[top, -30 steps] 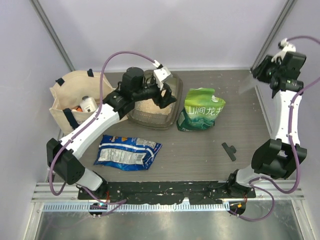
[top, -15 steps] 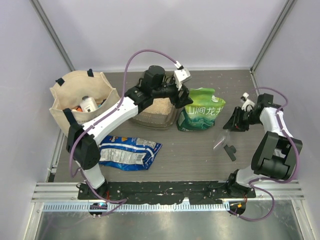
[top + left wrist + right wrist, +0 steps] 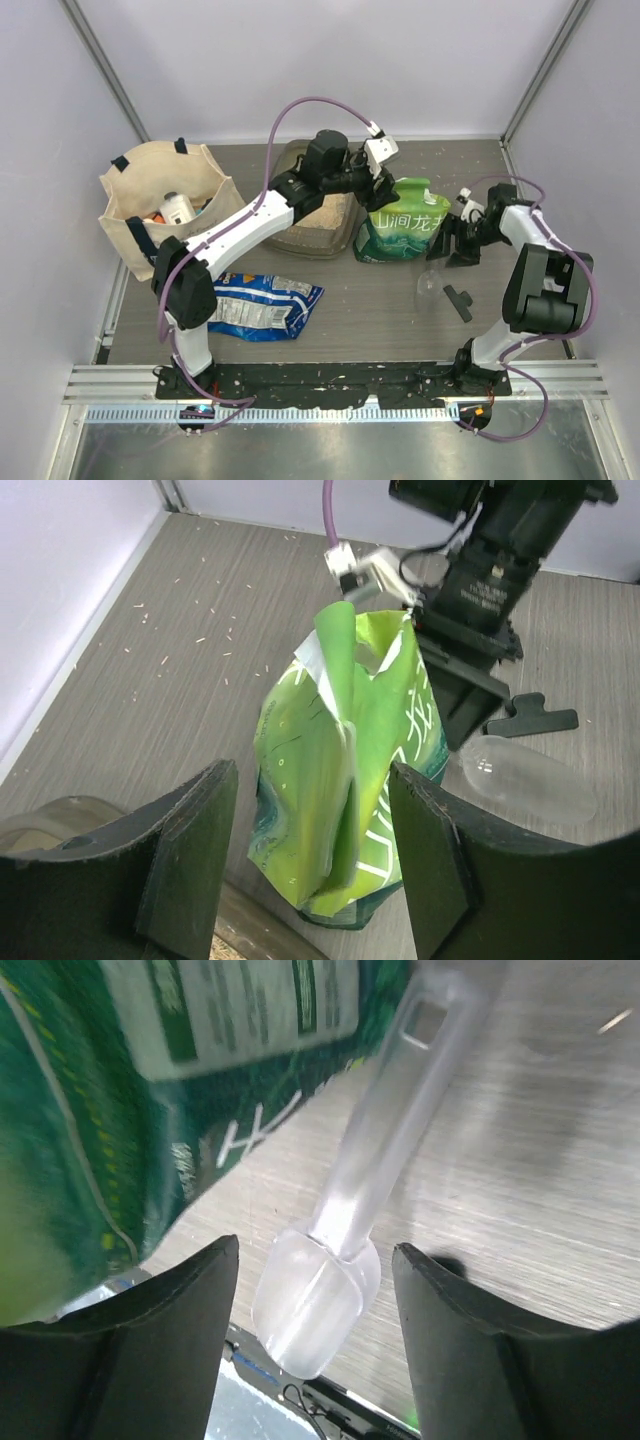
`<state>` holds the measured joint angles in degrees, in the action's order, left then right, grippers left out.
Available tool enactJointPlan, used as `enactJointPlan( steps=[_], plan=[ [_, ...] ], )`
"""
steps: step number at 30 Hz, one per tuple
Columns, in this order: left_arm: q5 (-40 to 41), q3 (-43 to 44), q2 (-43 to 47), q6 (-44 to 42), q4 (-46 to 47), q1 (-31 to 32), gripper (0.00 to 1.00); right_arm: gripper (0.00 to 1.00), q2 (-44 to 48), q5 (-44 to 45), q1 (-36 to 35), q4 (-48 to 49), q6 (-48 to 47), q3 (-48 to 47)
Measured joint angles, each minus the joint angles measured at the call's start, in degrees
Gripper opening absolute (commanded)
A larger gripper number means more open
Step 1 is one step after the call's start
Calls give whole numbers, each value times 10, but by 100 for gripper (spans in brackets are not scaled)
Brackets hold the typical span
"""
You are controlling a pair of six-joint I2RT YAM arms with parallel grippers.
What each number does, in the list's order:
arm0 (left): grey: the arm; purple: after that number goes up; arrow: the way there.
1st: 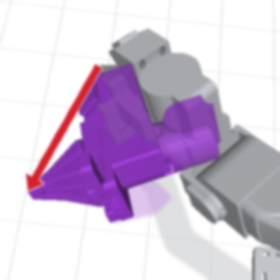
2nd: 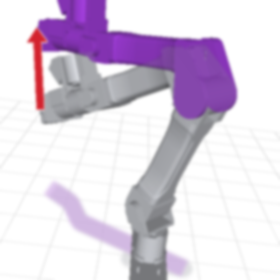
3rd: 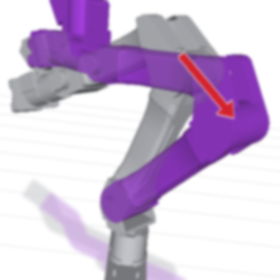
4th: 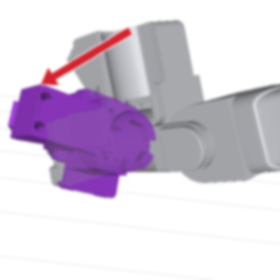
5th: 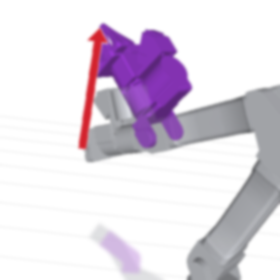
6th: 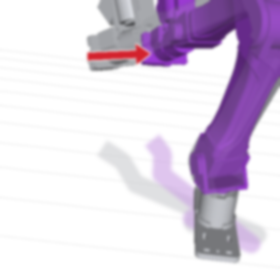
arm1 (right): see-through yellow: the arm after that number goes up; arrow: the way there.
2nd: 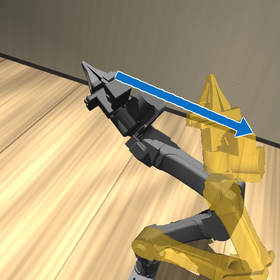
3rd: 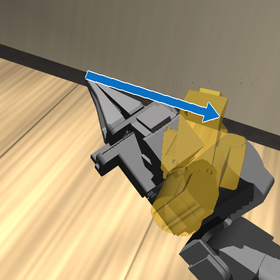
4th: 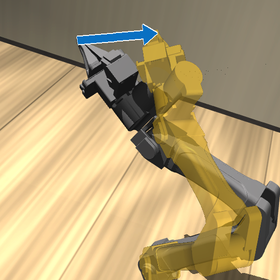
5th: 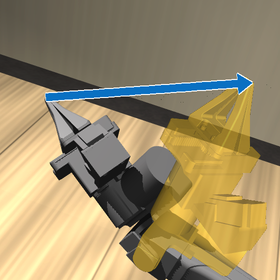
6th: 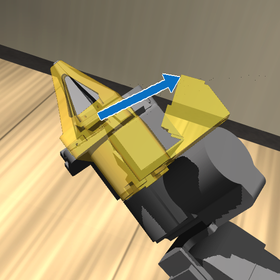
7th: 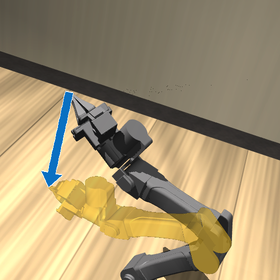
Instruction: Fill the litter box with clean litter
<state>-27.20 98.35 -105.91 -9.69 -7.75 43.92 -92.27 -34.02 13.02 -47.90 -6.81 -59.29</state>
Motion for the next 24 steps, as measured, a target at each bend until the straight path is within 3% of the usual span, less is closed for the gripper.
enactJointPlan(
  steps=[6,9,13,20,24],
  plan=[
    [2,0,0,-16,3,0,57,70,0,26,24,-26,14,-156],
    [1,0,0,-29,2,1,54,76,4,24,31,-11,34,-240],
    [1,0,-3,-46,2,5,44,76,8,8,14,-5,53,-325],
    [-1,1,-16,-58,0,11,22,76,10,21,-94,-20,27,-331],
    [-1,1,-17,-59,-2,12,5,76,10,45,-115,-34,9,-320]
  ],
)
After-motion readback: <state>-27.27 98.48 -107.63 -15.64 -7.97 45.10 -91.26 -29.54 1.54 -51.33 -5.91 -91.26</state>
